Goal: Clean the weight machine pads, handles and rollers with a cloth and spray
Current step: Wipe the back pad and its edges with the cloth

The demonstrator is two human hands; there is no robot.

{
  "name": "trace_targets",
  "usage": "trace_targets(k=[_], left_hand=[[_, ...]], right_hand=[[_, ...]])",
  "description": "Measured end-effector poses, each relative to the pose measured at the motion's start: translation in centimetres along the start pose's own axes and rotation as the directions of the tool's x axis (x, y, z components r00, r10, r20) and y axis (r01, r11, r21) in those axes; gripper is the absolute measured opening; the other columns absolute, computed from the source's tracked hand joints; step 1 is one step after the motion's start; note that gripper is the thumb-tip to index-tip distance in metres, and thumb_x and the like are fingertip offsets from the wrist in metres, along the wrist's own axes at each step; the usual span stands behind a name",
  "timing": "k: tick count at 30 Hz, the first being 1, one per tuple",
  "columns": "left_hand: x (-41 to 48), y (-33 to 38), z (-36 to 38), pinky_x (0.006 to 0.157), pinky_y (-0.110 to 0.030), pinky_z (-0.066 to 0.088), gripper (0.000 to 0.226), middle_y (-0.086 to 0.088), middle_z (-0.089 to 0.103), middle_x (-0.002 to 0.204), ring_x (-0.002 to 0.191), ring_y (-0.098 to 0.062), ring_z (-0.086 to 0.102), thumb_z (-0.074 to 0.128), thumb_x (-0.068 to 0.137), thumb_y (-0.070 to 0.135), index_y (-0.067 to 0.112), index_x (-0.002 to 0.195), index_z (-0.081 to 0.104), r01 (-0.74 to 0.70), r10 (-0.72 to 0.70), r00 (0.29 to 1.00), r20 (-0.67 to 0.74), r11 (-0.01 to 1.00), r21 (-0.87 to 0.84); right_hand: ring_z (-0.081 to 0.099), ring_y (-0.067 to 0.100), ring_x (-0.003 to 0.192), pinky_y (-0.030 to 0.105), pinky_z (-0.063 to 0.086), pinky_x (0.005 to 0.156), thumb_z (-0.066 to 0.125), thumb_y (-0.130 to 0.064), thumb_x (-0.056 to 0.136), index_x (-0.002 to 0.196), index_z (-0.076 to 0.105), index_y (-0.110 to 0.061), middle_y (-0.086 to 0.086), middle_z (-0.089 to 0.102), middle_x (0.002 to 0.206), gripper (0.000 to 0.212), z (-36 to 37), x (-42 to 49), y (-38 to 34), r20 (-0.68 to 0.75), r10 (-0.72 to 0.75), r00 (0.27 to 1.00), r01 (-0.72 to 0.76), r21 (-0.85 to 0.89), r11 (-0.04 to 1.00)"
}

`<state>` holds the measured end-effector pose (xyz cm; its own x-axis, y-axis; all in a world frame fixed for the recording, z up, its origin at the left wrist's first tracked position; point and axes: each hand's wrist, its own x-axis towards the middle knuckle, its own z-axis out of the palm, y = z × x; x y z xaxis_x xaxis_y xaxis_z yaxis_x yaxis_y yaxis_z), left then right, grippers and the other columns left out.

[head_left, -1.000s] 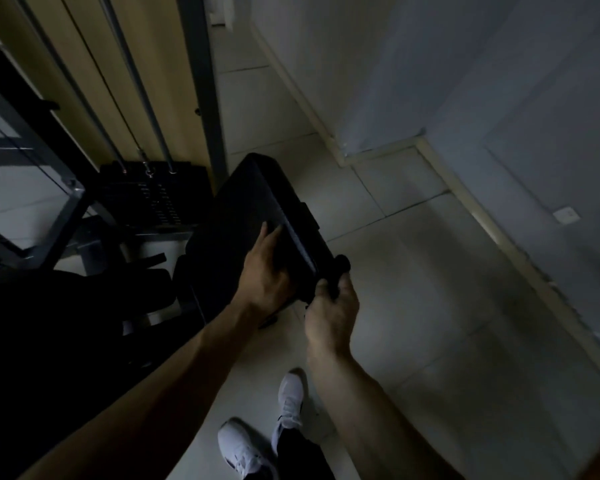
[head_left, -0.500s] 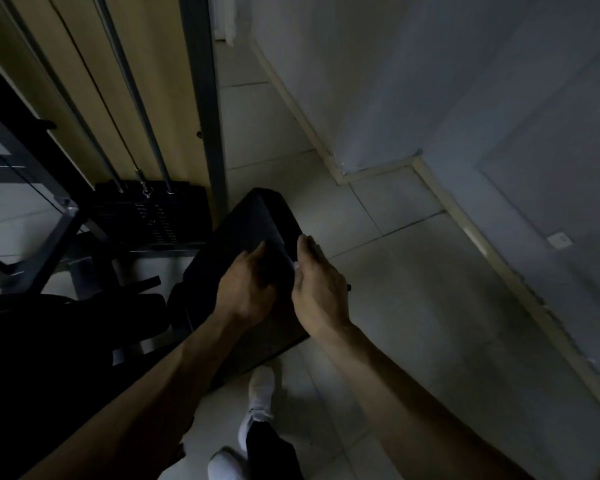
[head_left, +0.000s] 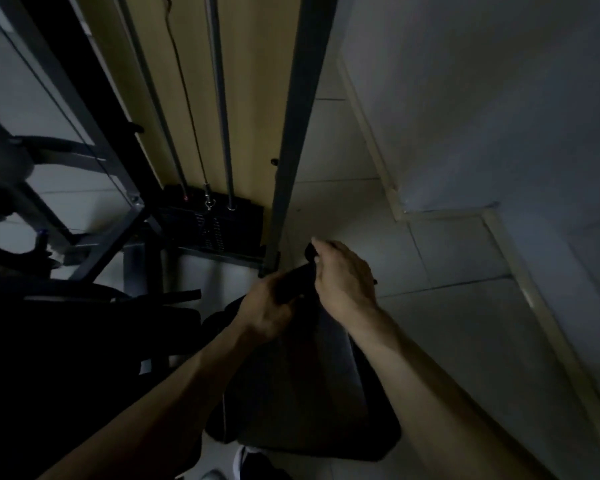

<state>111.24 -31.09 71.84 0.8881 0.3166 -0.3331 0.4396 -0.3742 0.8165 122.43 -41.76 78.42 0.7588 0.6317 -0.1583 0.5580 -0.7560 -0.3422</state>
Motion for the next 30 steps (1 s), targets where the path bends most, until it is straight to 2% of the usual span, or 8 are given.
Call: trace_targets(k=[3,6,10,14,17,20,26,30], left_hand=[[0.0,-3.4,-0.3,0.103,-0.02,0.048,0.034,0.018,0.063,0.126,0.116,0.01,0.058,0.058,0.103,0.021,0.035,0.133,0.057,0.064,-0.065,0.998,-0.016,0.995,-0.079],[-0.4,-8.9,-0.2,0.107,-0.041,0.049,0.058,-0.004,0.061,0.141,0.128,-0.02,0.059,0.052,0.094,0.045,0.015,0.145,0.056,0.22,-0.231,0.969,-0.086,0.968,-0.124],[-1.5,-15.2,0.7,0.1,-0.04,0.049,0.063,-0.015,0.063,0.133,0.12,-0.031,0.061,0.05,0.089,0.046,0.008,0.138,0.059,0.427,-0.432,0.902,-0.002,0.893,-0.142],[-1.5,-19.6,1.8,0.124,-0.04,0.02,0.088,-0.03,0.028,0.161,0.151,-0.042,0.025,0.038,0.079,0.04,-0.006,0.154,0.03,0.489,-0.477,0.872,0.108,0.851,-0.192],[-1.5,-20.7,2.4,0.124,-0.033,0.003,0.089,-0.027,0.007,0.165,0.156,-0.04,0.006,0.036,0.082,0.037,-0.009,0.154,0.008,0.427,-0.399,0.903,0.159,0.873,-0.236],[-1.5,-23.5,3.8,0.123,-0.028,0.009,0.068,-0.014,0.01,0.168,0.157,-0.029,0.013,0.051,0.104,0.016,0.004,0.159,0.014,0.406,-0.385,0.914,0.127,0.866,-0.291],[-2.4,-27.1,5.0,0.123,-0.031,0.029,0.063,0.011,0.032,0.164,0.148,-0.008,0.033,0.052,0.094,0.017,0.026,0.155,0.041,0.324,-0.352,0.936,-0.009,0.871,-0.369],[-2.6,-29.0,5.3,0.117,-0.029,0.039,0.051,0.009,0.052,0.151,0.14,-0.01,0.048,0.057,0.1,0.015,0.027,0.149,0.051,0.365,-0.455,0.888,-0.064,0.782,-0.506]], right_hand=[[0.063,0.03,0.107,0.038,0.054,0.089,0.054,-0.017,0.102,0.132,0.06,-0.019,0.009,0.066,0.122,0.03,-1.7,3.9,-1.5,0.356,0.015,0.934,0.087,-0.27,0.959],[0.061,0.024,0.095,0.033,0.053,0.076,0.054,-0.017,0.101,0.114,0.062,-0.015,0.007,0.064,0.112,0.015,-0.9,6.6,-3.5,0.554,0.039,0.832,0.219,-0.391,0.894],[0.057,0.019,0.086,0.028,0.043,0.064,0.051,-0.015,0.103,0.104,0.058,-0.012,0.006,0.062,0.109,0.008,5.4,9.2,-5.9,0.689,0.055,0.723,0.34,-0.424,0.84],[0.059,0.019,0.087,0.027,0.046,0.066,0.055,-0.011,0.099,0.121,0.062,-0.009,0.004,0.062,0.109,0.023,13.6,10.8,-8.1,0.742,0.078,0.665,0.399,-0.442,0.803],[0.061,0.02,0.09,0.028,0.048,0.067,0.055,-0.012,0.099,0.122,0.062,-0.008,0.006,0.064,0.112,0.025,17.7,11.4,-8.7,0.745,0.097,0.66,0.409,-0.464,0.786],[0.064,0.021,0.091,0.029,0.051,0.069,0.057,-0.012,0.099,0.118,0.067,-0.009,0.006,0.065,0.109,0.021,22.3,11.8,-9.5,0.751,0.111,0.65,0.42,-0.478,0.771],[0.063,0.022,0.087,0.029,0.055,0.071,0.062,-0.011,0.096,0.116,0.072,-0.01,0.006,0.066,0.1,0.021,30.0,11.8,-10.9,0.774,0.09,0.627,0.458,-0.459,0.761],[0.064,0.028,0.106,0.036,0.057,0.091,0.058,-0.019,0.101,0.129,0.062,-0.015,0.009,0.065,0.122,0.028,31.1,12.6,-10.5,0.668,0.038,0.743,0.251,-0.33,0.91]])
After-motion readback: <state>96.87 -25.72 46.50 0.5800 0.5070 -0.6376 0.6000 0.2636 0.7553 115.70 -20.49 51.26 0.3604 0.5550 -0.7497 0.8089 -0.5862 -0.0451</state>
